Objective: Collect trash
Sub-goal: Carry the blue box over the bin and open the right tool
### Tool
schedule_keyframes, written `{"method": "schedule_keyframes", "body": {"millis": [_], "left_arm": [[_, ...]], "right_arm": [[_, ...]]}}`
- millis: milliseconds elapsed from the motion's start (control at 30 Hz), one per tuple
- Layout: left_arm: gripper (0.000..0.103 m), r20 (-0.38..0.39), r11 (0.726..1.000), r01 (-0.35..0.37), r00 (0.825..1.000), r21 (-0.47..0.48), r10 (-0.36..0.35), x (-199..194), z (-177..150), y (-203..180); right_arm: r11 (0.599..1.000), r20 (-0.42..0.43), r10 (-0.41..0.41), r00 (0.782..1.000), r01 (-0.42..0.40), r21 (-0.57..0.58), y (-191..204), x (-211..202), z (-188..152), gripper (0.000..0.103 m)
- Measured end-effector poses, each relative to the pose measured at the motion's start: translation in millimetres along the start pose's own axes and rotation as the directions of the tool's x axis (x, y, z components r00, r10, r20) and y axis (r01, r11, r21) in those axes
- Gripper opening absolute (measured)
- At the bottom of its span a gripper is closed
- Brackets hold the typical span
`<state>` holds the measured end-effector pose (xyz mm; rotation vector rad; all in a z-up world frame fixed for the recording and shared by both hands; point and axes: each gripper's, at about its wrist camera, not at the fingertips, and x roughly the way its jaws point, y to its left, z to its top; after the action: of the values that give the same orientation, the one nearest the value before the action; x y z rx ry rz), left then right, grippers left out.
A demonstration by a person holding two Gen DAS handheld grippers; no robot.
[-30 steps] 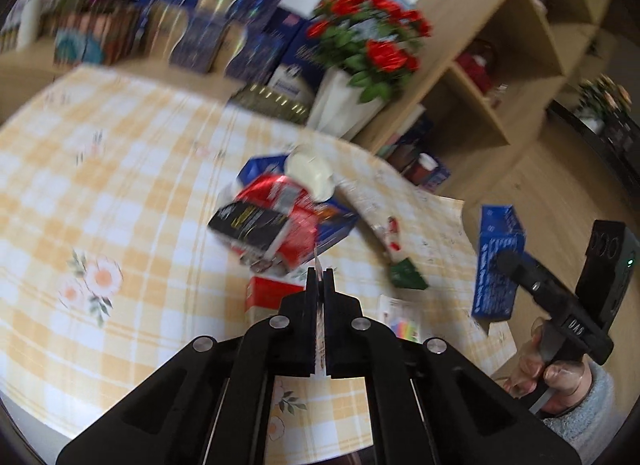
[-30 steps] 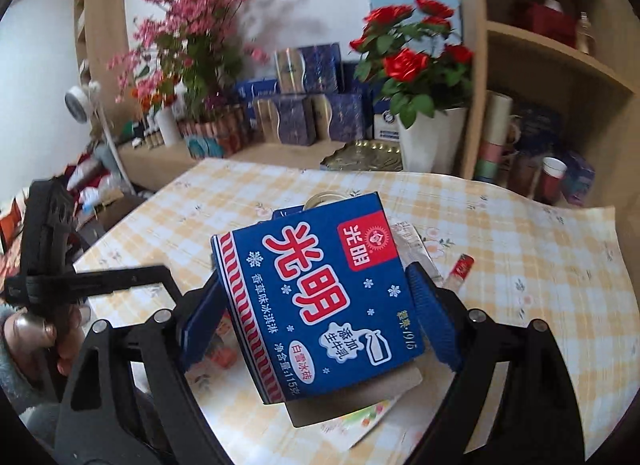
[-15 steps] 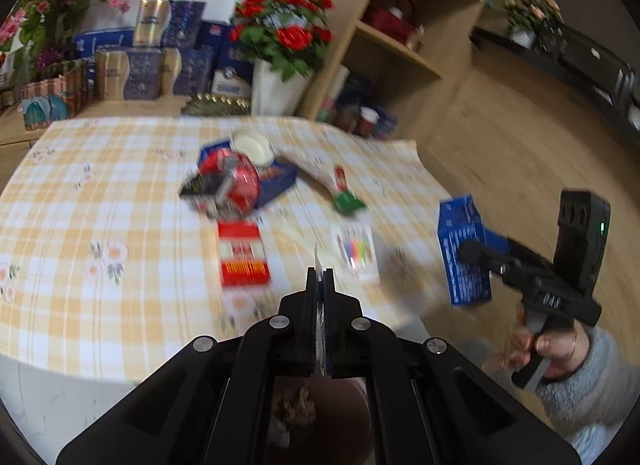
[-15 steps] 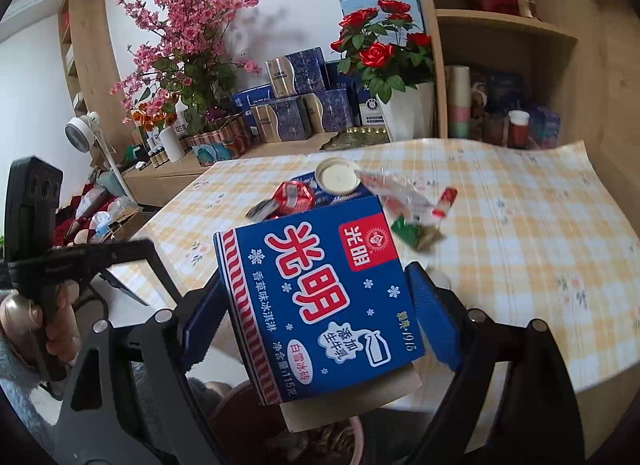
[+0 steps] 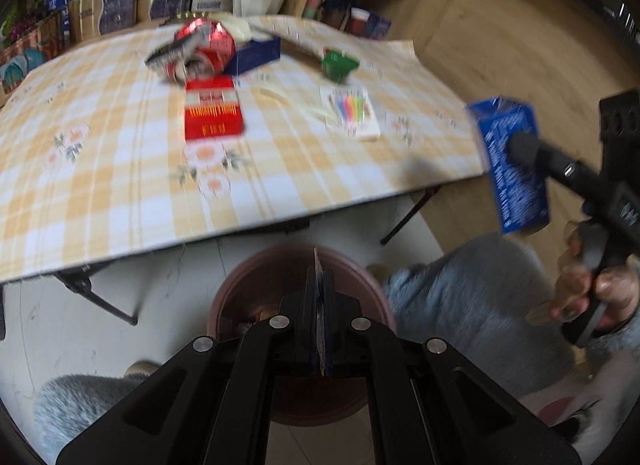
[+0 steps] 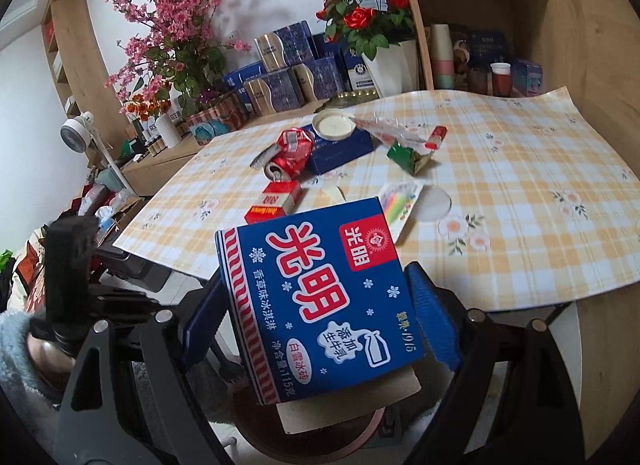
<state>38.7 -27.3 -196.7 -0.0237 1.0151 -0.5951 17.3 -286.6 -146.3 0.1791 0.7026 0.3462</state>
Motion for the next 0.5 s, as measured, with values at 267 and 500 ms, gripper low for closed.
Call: {"method": "schedule_keyframes", "body": {"millis": [267,500], "left_arm": [[0.052,0.050,0.999,-0.037,0.998,0.010,0.036,5.0,-13.3,-2.6],[0.077,0.221,0.995,-0.095,0.970,-0.035,0.100,-27.8,-13.6,8.3]], "right_arm": [[0.998,-0.024,0.022,0.999,-0.020,0.061,4.4,13.8,-23.3,0.085],[0.994,-0.060,0.052,0.997,-0.046,0.101,11.9,36.8,-46.5,0.085]]}}
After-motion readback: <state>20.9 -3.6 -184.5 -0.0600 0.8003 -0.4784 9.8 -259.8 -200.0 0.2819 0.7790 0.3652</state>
